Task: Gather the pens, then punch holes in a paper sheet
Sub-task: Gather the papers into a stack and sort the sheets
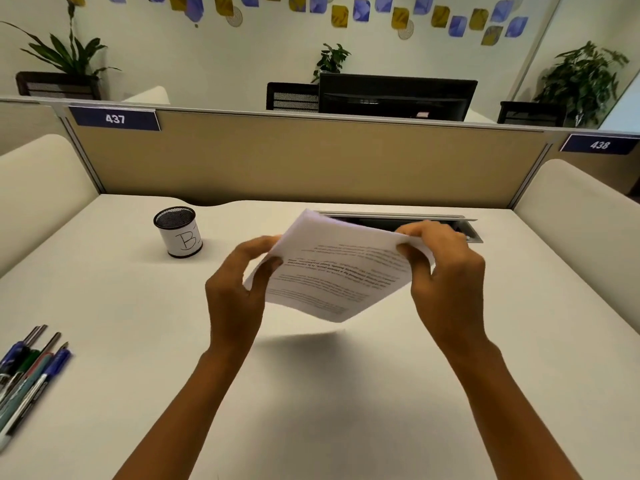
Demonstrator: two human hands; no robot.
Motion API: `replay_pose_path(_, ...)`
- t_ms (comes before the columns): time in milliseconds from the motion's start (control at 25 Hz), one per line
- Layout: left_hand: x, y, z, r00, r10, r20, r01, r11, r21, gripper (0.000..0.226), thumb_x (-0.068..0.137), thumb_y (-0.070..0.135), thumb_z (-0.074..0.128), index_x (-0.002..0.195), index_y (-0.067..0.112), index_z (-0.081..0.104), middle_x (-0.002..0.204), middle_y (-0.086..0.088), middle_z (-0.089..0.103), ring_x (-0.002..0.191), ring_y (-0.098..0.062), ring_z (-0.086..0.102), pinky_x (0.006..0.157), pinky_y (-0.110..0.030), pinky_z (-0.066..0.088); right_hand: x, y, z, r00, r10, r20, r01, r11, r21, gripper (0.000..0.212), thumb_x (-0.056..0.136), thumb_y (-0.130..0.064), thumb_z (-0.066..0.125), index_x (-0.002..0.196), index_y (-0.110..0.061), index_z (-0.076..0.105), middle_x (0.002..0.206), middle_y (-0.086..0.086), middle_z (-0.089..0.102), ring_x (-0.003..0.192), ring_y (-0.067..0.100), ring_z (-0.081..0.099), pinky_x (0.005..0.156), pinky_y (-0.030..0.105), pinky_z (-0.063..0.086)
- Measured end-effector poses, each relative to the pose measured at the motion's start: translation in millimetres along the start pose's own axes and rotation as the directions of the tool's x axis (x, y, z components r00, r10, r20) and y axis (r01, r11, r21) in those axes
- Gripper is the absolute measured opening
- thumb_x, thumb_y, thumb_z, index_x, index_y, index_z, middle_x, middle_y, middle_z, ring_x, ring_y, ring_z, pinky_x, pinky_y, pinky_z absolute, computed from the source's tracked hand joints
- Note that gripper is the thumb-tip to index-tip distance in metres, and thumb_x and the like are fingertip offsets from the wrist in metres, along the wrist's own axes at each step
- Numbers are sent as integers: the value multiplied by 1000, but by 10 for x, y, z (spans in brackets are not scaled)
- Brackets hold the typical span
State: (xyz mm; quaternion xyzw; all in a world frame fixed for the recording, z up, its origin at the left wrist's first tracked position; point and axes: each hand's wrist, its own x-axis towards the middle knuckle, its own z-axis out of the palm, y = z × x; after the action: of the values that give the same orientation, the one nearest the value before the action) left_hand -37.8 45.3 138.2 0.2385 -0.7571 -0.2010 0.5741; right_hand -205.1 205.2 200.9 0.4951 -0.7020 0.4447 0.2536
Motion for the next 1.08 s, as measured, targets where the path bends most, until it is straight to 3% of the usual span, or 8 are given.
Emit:
replay_pose_path(120, -15, 70, 82, 996, -85, -31, 81, 992, -101, 12, 90, 12, 59, 98, 13, 68, 94, 17, 67, 79, -5, 62, 73, -5, 46, 78, -31, 13, 997, -40, -61, 38, 999, -31, 20, 83, -9, 62, 103, -7, 63, 103, 11, 67, 94, 17, 53, 83, 22, 52)
replay_pose_path(240, -80, 67, 117, 962, -266, -54, 248, 943, -222, 14, 89, 11, 61, 94, 23, 67, 90, 23, 67, 76, 3, 64, 68, -7, 49, -22, 3, 118, 984, 136, -111, -136, 991, 5, 51, 82, -7, 68, 129, -10, 47, 135, 9, 52, 124, 22, 47, 106, 34, 42)
replay_pose_path(360, -153, 34, 98, 923, -375, -82, 348, 908, -235, 20, 88, 9, 63, 88, 29, 68, 85, 24, 68, 72, 5, 65, 64, -7, 50, -230, 95, 212, 929, 334, -158, -311, 938, 151, 69, 80, -14, 69, 139, -12, 33, 146, 4, 40, 133, 16, 38, 111, 19, 32)
replay_pose_path(440, -183, 15, 73, 888, -451, -95, 413, 870, -269, 27, 86, 7, 65, 84, 34, 67, 82, 25, 69, 71, 5, 65, 64, -6, 49, -381, 190, 271, 881, 464, -89, -434, 869, 236, 72, 79, -17, 70, 141, -16, 32, 148, 0, 39, 134, 12, 37, 107, 12, 30)
replay_pose_path(560, -216, 12, 62, 848, -527, -64, 481, 814, -327, 30, 85, 7, 66, 81, 36, 67, 77, 26, 71, 70, 5, 65, 66, -7, 49, -570, 287, 368, 788, 584, 192, -611, 711, 348, 57, 82, -19, 68, 132, -24, 42, 134, -12, 50, 115, 0, 50, 82, 1, 40)
replay_pose_path(680, -245, 70, 57, 850, -525, -33, 473, 790, -389, 30, 86, 6, 65, 81, 35, 68, 79, 23, 72, 70, 4, 65, 65, -8, 50, -678, 322, 395, 788, 572, 226, -610, 680, 407, 20, 87, -19, 61, 101, -31, 55, 104, -18, 65, 84, -6, 62, 72, 5, 50)
replay_pose_path(800, -298, 88, 40, 869, -494, -32, 449, 813, -370, 25, 89, 10, 62, 86, 35, 67, 84, 23, 72, 74, 2, 66, 64, -7, 49, -746, 347, 403, 805, 563, 187, -584, 696, 419, 19, 89, -16, 59, 83, -33, 55, 91, -16, 67, 80, -1, 64, 62, 2, 48)
replay_pose_path(1080, -592, 39, 71, 820, -571, 43, 548, 760, -348, 20, 90, 12, 60, 84, 30, 66, 83, 20, 72, 75, -2, 66, 61, -8, 49, -1041, 384, 505, 697, 652, 297, -714, 594, 371, 8, 90, -12, 60, 87, -19, 59, 93, -4, 69, 87, 14, 65, 60, 1, 47)
